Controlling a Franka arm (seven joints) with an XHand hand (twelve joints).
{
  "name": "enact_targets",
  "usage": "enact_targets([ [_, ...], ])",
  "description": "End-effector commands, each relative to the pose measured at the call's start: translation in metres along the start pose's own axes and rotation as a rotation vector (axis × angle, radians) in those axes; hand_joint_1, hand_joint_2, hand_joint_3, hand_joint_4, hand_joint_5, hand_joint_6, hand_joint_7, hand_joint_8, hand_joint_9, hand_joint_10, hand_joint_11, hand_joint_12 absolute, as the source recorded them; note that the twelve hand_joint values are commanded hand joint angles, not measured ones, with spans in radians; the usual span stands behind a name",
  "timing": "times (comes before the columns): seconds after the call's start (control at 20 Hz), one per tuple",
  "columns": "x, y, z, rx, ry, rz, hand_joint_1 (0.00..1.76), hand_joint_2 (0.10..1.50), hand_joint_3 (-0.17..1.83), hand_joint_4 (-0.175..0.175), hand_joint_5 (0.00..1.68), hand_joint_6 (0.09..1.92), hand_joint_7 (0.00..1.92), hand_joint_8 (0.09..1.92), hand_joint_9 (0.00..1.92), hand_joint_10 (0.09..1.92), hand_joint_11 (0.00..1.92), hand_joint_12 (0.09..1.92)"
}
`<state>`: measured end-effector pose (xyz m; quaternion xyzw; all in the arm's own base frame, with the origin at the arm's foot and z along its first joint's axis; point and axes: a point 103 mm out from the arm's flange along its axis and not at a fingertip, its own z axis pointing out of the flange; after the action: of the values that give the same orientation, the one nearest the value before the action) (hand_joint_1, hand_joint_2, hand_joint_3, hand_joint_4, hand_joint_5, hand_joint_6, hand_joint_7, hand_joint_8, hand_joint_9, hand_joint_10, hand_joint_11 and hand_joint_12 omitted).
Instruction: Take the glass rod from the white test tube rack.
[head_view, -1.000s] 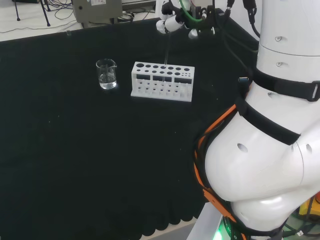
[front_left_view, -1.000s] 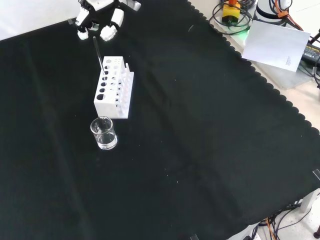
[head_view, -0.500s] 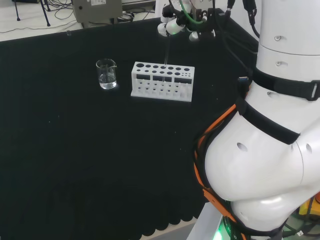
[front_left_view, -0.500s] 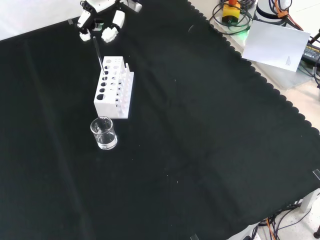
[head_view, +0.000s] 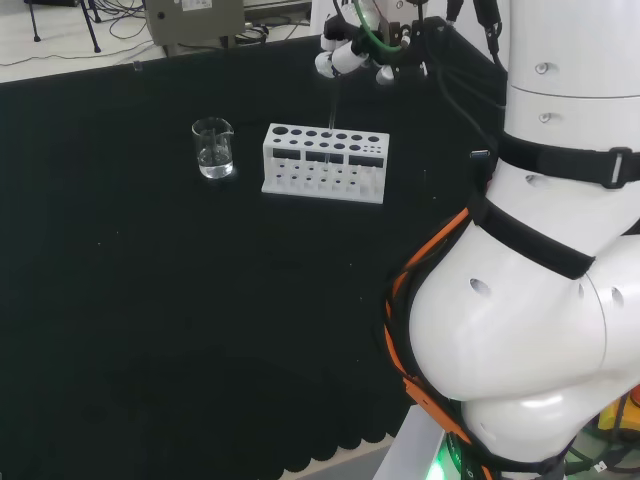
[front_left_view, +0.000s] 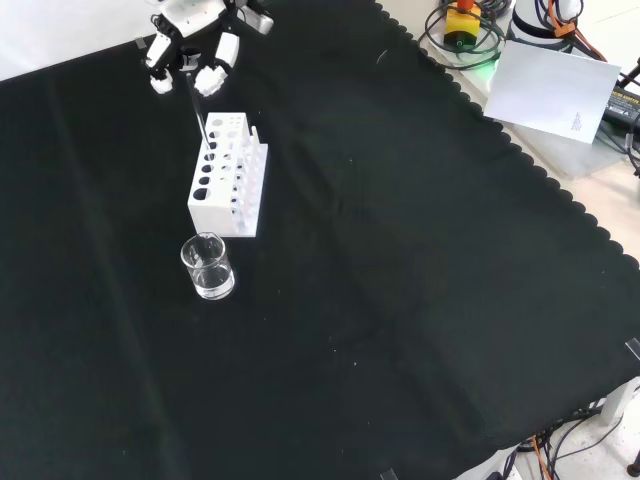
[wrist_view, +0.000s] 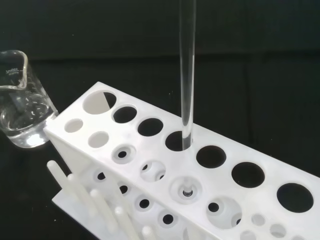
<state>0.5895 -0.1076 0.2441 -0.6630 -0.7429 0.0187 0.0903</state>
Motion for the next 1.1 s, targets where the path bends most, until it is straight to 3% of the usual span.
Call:
enact_targets([
  [0.05, 0.001, -0.004, 0.004, -0.003, -0.007, 0.006, 0.72, 0.89, 0.53, -0.175, 0.45, 0.95, 0.83, 1.16, 1.29, 1.3, 1.56, 1.27],
  [0.75, 0.007, 0.005, 0.011, -0.016, -0.011, -0.017, 0.91, 0.86, 0.56, -0.175, 0.71, 0.92, 1.06, 1.09, 1.57, 1.21, 1.81, 1.23],
  [1.1, 0.002, 0.006, 0.009, -0.013, -0.022, 0.004, 0.96, 0.84, 0.57, -0.175, 0.75, 0.9, 1.09, 1.09, 1.63, 1.19, 1.9, 1.23],
])
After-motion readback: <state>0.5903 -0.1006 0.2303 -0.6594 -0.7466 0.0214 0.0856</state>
